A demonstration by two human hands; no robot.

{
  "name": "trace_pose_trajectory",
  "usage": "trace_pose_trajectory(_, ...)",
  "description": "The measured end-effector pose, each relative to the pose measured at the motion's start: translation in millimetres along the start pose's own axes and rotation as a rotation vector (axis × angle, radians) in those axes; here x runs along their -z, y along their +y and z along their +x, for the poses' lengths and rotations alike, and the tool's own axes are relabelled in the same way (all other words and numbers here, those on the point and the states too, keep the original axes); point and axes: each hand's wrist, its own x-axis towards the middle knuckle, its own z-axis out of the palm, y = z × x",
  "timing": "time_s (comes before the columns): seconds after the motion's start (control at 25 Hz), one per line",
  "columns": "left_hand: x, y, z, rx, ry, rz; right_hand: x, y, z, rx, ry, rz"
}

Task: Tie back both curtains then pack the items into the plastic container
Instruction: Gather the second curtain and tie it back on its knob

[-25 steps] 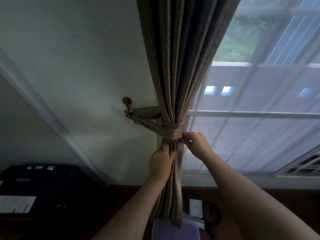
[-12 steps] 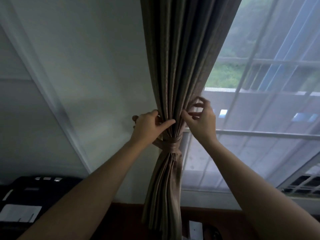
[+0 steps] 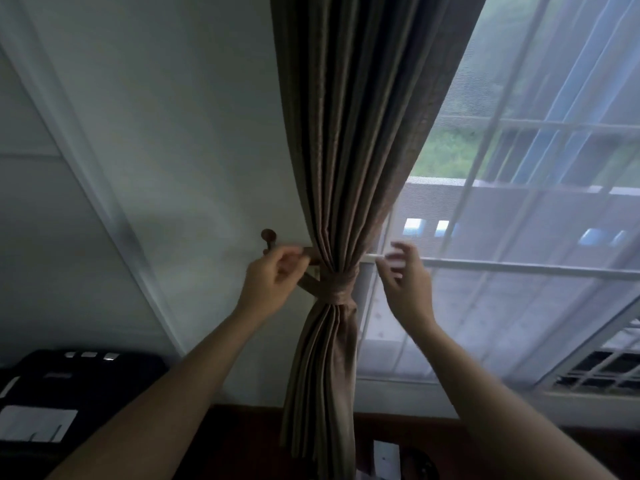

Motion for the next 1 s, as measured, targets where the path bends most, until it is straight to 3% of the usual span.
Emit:
trace_pose_trajectory(0.08,-10.6,-34.8,-31.3,0.134,-0.014,0.076,-5.9,45.3,-28.2,-0.041,-0.033,-0.205)
trace_pose_trajectory(0.24,-48.4,-71.5,-38.3,0.343,-0.374,0.241,-35.0,84.8,-57.5,-0.083,-0.255,-0.354)
trace_pose_trajectory(0.44,-87.6,-99.3,-33.9,0.212,-0.374,0.453,-66.3,97.9,-63.4,-0.003,-0.332,-0.358)
trace_pose_trajectory(0.72,-79.2,-130.7,-37.8,-0.294,-0.191,0.697,-87.9,102.0,-46.8,-0.009,-0.381,-0.400)
trace_pose_trajectory(0.88,-65.5,-134.1,-39.7,-0.260,-0.186,0.542,-99.9,97.9,-40.2,-0.035,-0.335,-0.431)
trace_pose_trajectory(1.0,-60.9,-126.3,-48.3,-0.079,-0.290,0.402,-107.5,98.0,-36.8,-0.072,-0.339,-0.449)
